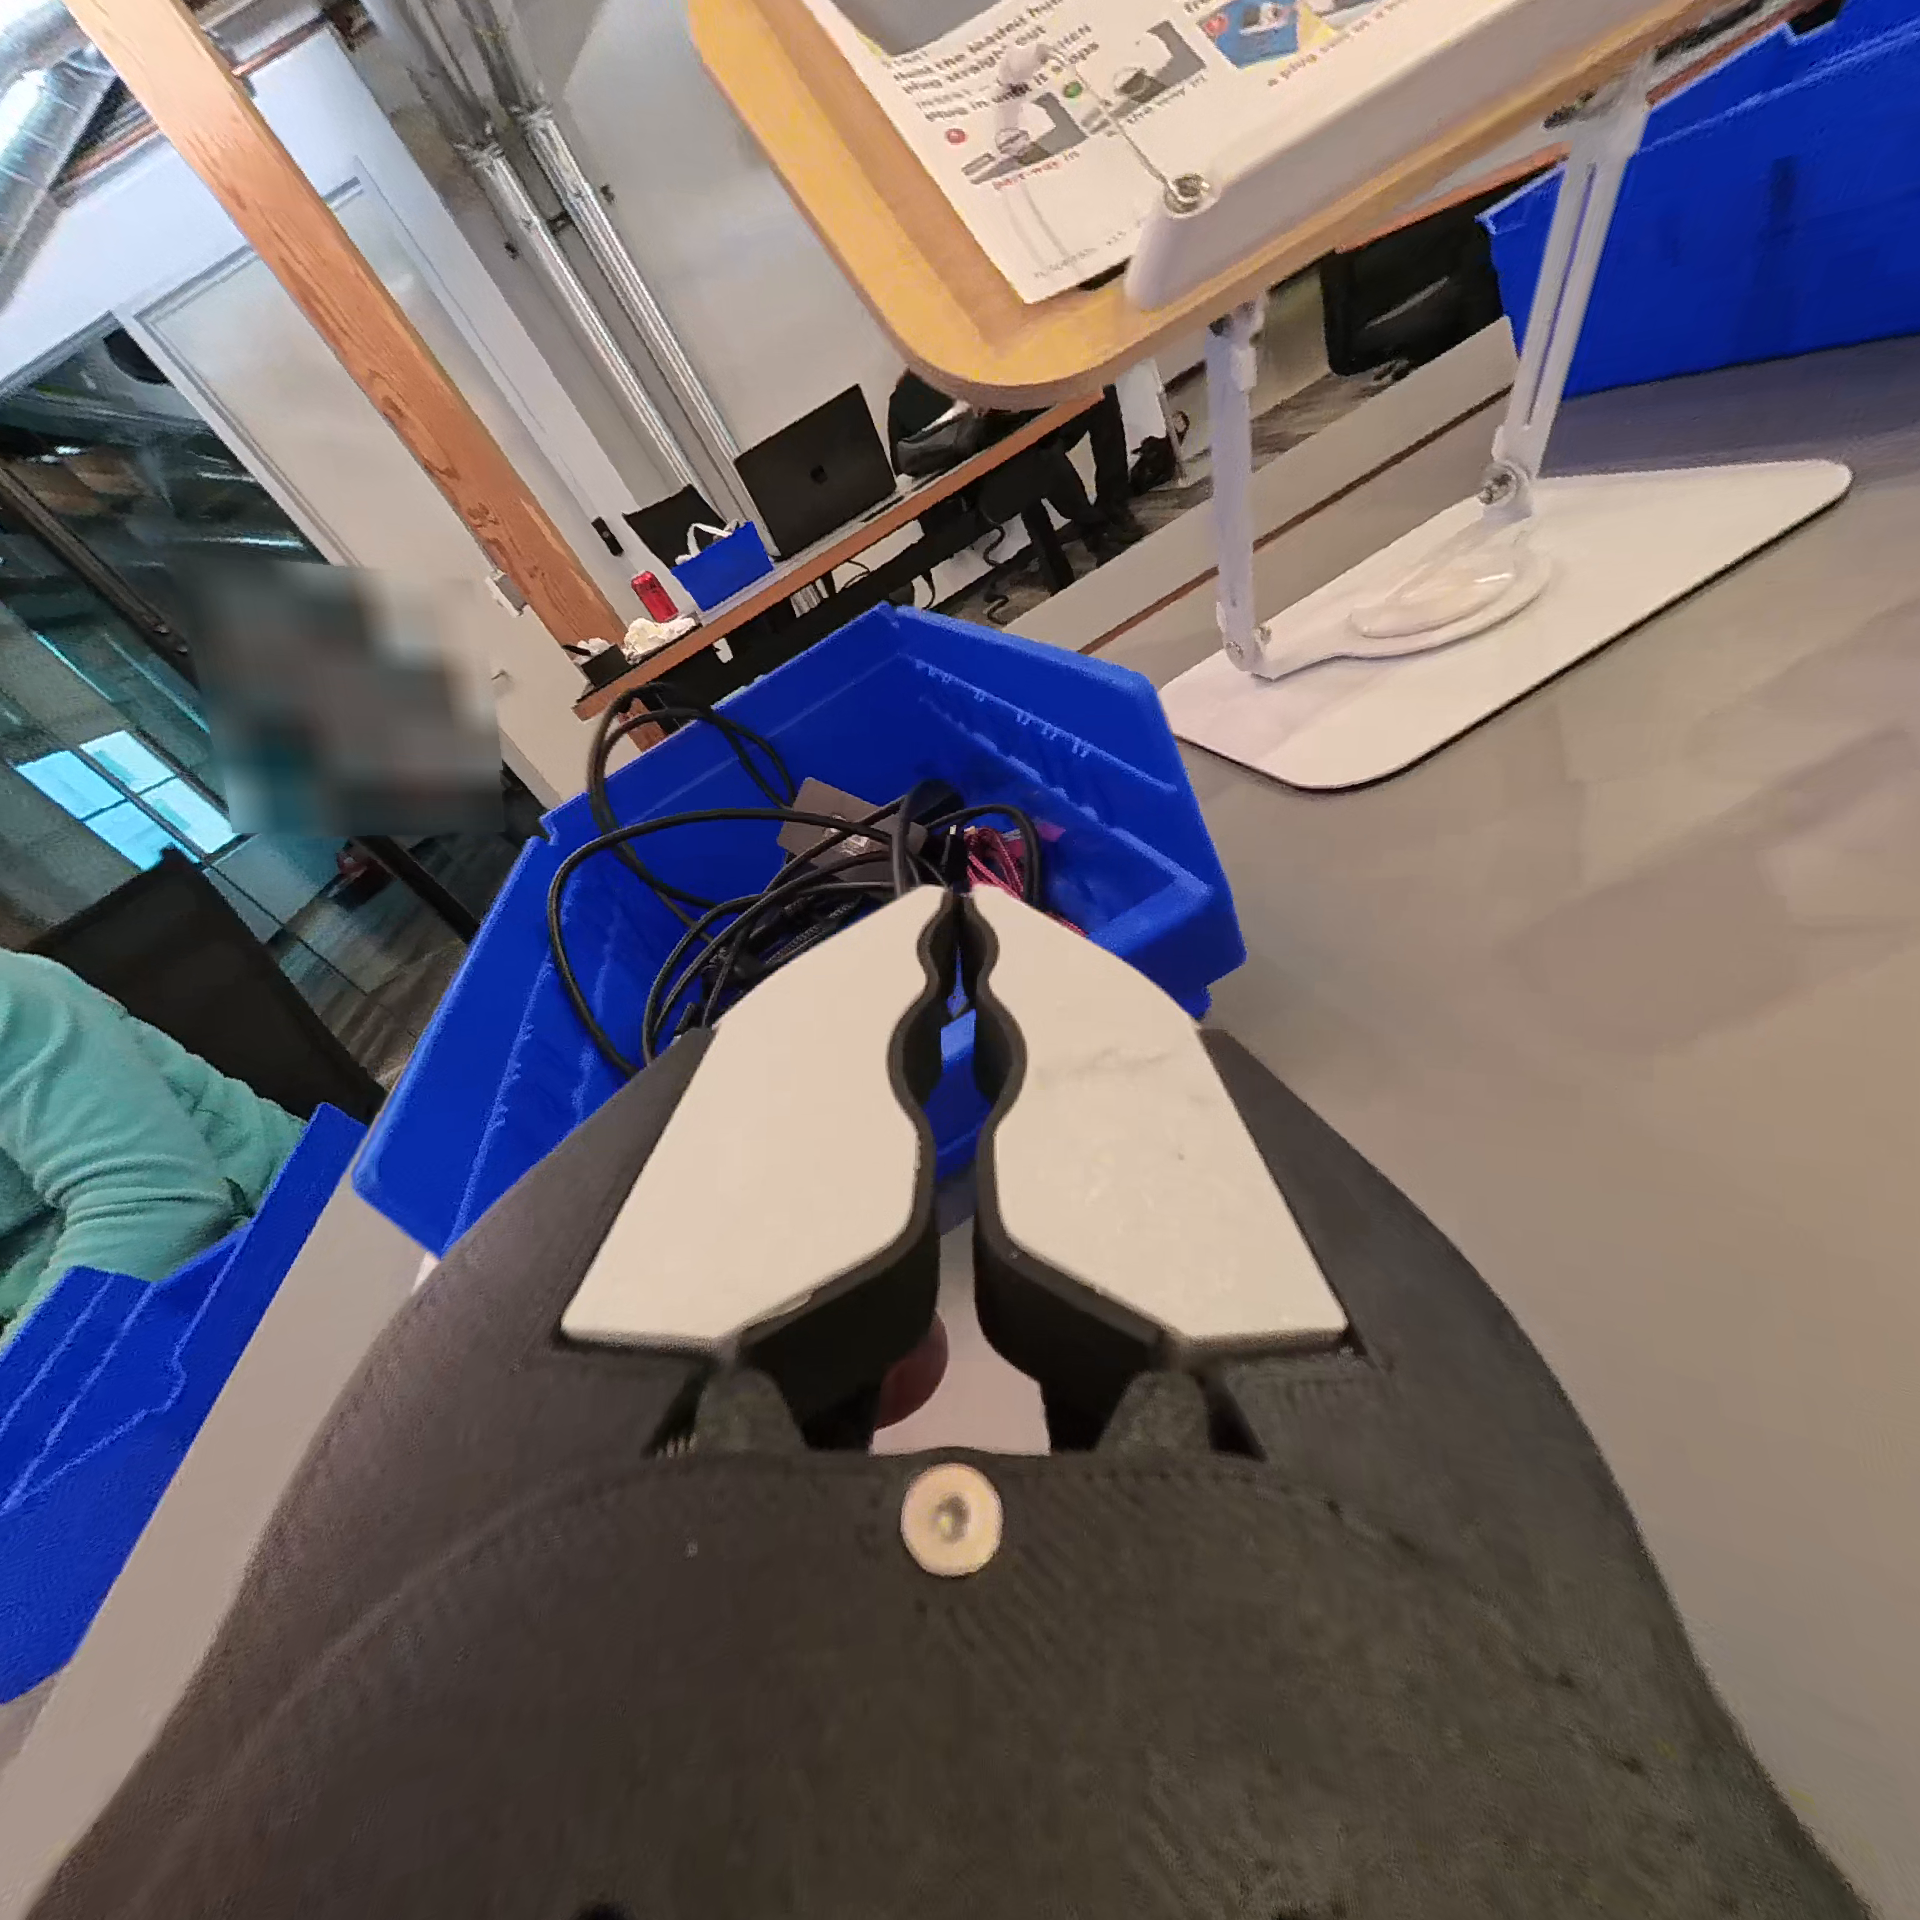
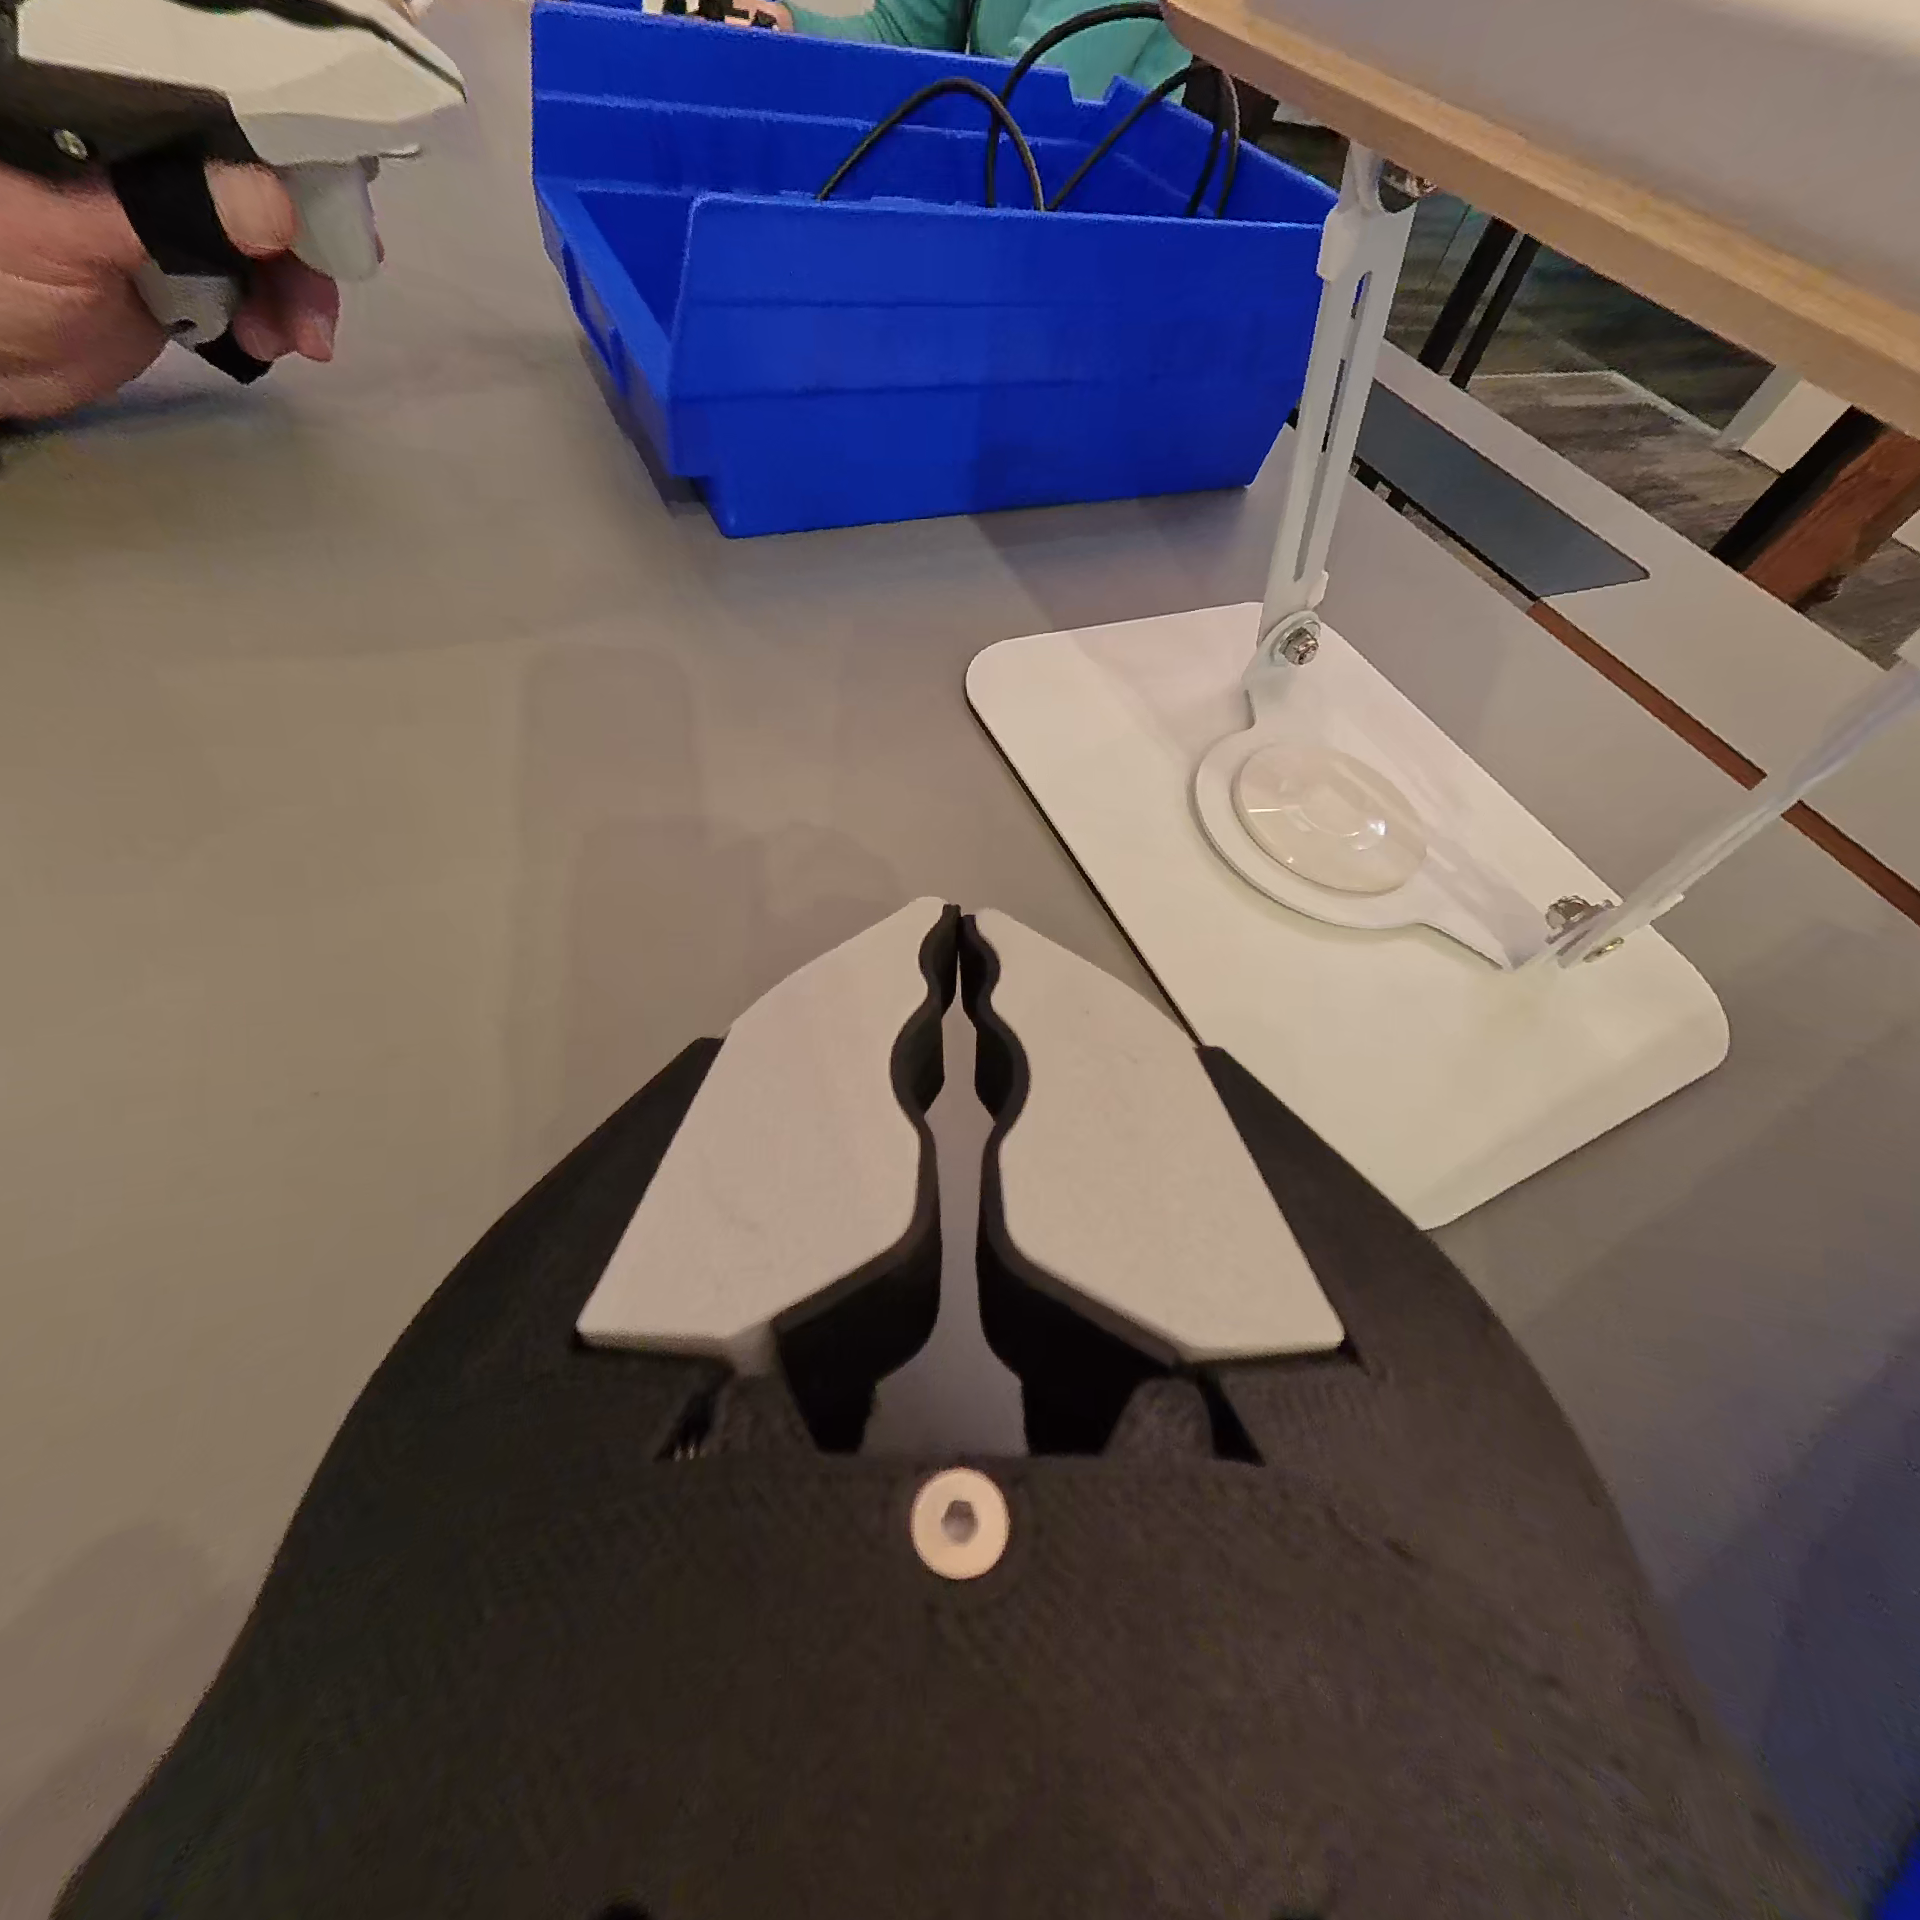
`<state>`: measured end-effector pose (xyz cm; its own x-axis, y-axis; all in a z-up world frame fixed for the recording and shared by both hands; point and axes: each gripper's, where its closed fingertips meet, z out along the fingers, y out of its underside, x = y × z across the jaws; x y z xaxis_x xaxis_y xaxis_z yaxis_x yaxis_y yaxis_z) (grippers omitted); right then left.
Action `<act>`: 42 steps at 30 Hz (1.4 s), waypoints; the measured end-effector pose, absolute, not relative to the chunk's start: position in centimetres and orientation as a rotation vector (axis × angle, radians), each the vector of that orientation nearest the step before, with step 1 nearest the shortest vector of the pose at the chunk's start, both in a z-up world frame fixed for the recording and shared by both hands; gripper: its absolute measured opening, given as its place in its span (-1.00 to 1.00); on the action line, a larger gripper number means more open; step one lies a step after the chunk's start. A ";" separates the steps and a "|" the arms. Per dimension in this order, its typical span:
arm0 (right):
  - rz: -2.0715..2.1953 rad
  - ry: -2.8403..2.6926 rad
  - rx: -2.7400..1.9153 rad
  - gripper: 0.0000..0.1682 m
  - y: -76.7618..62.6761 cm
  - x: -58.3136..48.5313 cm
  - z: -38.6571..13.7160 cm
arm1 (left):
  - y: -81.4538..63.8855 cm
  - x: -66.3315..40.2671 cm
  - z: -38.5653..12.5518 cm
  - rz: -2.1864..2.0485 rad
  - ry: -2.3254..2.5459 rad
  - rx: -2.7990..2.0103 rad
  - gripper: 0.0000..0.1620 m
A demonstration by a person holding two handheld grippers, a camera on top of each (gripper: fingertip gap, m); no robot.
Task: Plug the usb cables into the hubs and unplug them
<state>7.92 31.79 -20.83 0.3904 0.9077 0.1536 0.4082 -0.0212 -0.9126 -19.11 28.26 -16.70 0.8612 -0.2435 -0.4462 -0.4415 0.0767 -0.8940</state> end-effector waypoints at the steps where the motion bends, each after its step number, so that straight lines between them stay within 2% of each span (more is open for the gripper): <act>1: 0.607 -1.194 -1.623 -1.00 31.8 7.9 -20.9 | 28.3 -19.5 -16.6 0.155 0.548 -1.512 -1.00; 4: 0.614 -1.204 -1.637 -1.00 31.8 7.8 -21.3 | 28.3 -20.9 -16.2 0.147 0.490 -1.512 -0.90; 17: 0.602 -1.214 -1.650 -0.99 32.1 7.7 -21.6 | 28.0 -24.7 -16.7 0.169 0.479 -1.536 -0.74; 28: 0.566 -1.182 -1.665 -1.00 32.8 7.8 -21.6 | 27.8 -25.2 -16.4 0.139 0.466 -1.520 -0.80; 33: 0.560 -1.152 -1.637 -1.00 32.8 8.0 -21.0 | 27.5 -24.5 -16.1 0.139 0.482 -1.506 -1.00; 38: 0.590 -1.119 -1.608 -0.96 32.0 7.7 -19.9 | 26.8 -23.1 -15.4 0.104 0.485 -1.476 -1.00; 42: 0.582 -1.058 -1.603 -0.87 31.0 7.0 -19.0 | 26.4 -21.2 -15.1 0.042 0.468 -1.474 -0.76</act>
<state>7.04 31.03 -19.00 0.4853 0.8617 0.1480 0.3358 -0.0274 -0.9415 -21.17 26.36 -15.12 0.9100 -0.2540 -0.3276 -0.3085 0.1129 -0.9445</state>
